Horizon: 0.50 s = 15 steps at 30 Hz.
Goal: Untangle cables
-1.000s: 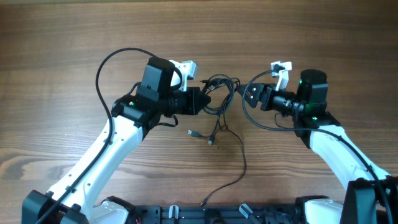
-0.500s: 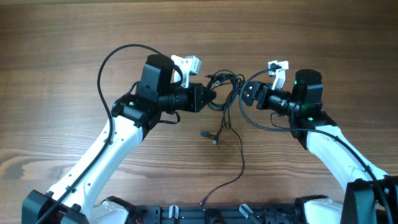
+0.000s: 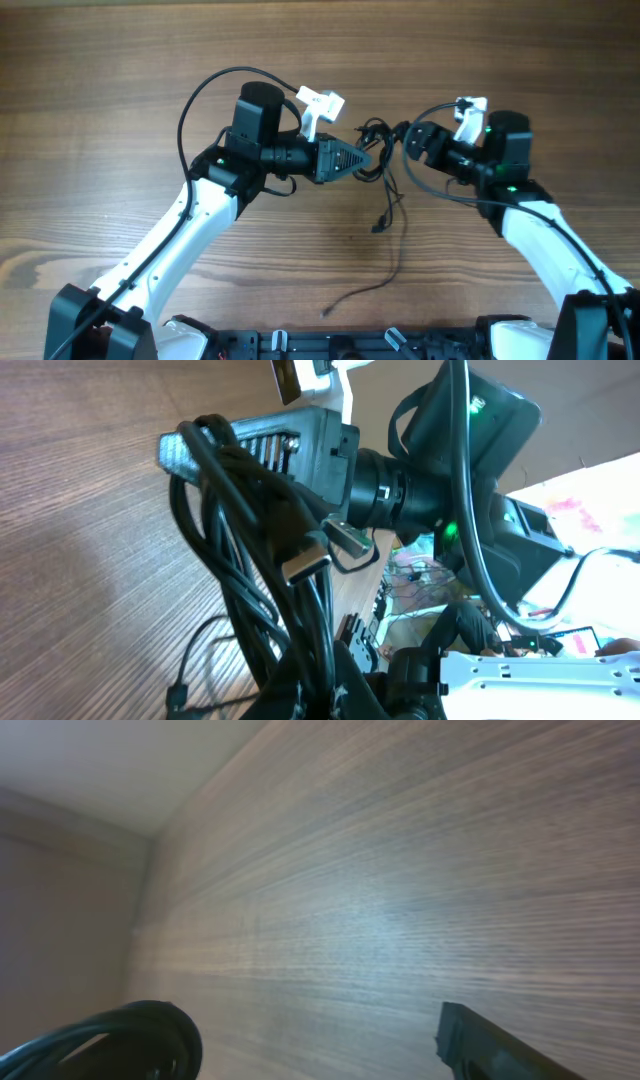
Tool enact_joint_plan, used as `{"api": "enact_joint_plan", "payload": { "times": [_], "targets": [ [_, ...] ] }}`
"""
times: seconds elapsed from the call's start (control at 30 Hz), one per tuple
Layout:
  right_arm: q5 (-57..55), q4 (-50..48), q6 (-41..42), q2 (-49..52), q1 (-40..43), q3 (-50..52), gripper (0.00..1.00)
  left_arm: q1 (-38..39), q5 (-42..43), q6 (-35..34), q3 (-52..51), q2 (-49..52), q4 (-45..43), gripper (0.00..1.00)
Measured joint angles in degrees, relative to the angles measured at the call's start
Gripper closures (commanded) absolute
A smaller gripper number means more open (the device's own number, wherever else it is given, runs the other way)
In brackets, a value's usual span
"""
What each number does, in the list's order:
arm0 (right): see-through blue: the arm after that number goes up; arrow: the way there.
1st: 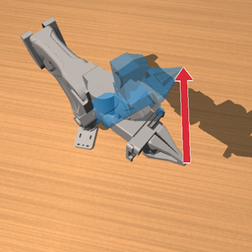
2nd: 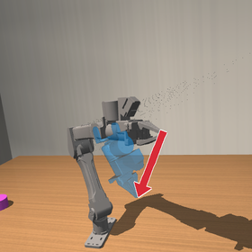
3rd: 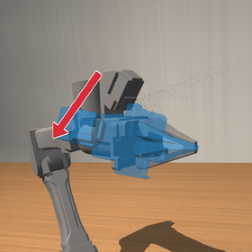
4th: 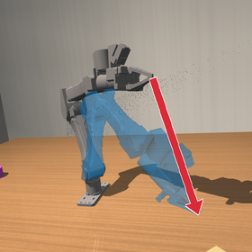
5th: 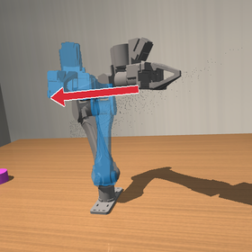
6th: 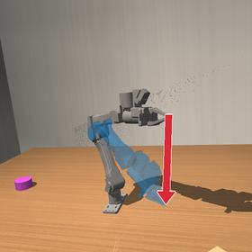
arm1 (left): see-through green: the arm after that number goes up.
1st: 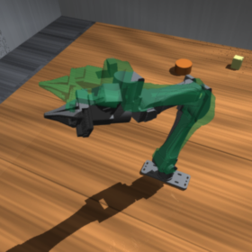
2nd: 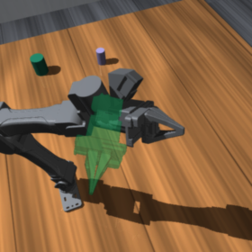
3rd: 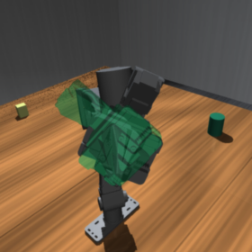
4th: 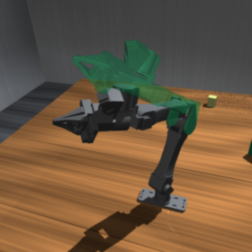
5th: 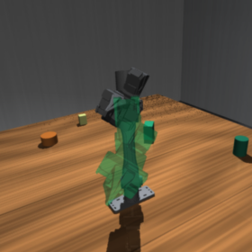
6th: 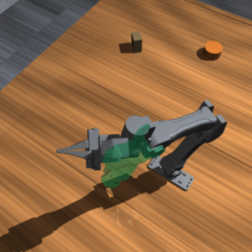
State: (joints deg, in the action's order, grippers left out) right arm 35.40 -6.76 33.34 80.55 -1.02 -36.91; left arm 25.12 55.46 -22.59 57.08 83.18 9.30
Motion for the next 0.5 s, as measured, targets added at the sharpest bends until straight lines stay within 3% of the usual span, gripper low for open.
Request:
{"api": "enact_joint_plan", "payload": {
  "times": [0.13, 0.23, 0.37, 0.5],
  "targets": [
    [8.2, 1.1, -3.1, 0.0, 6.4, 0.0, 0.18, 0.3, -0.1, 0.9, 0.0, 0.1, -0.4, 0.96],
    [3.7, 1.2, -3.8, 2.4, 12.3, 0.0, 0.19, 0.0, 3.2, 0.9, 0.0, -1.5, 0.0, 0.96],
    [10.4, 0.3, -4.9, 2.7, 11.8, 0.0, 0.21, 0.0, 2.9, 1.0, 0.0, -2.3, -0.6, 0.96],
    [21.2, -2.8, -6.1, 2.7, 11.0, 0.1, 0.32, -0.2, 2.7, 0.8, 0.0, -2.3, -3.1, 0.96]
  ]
}}
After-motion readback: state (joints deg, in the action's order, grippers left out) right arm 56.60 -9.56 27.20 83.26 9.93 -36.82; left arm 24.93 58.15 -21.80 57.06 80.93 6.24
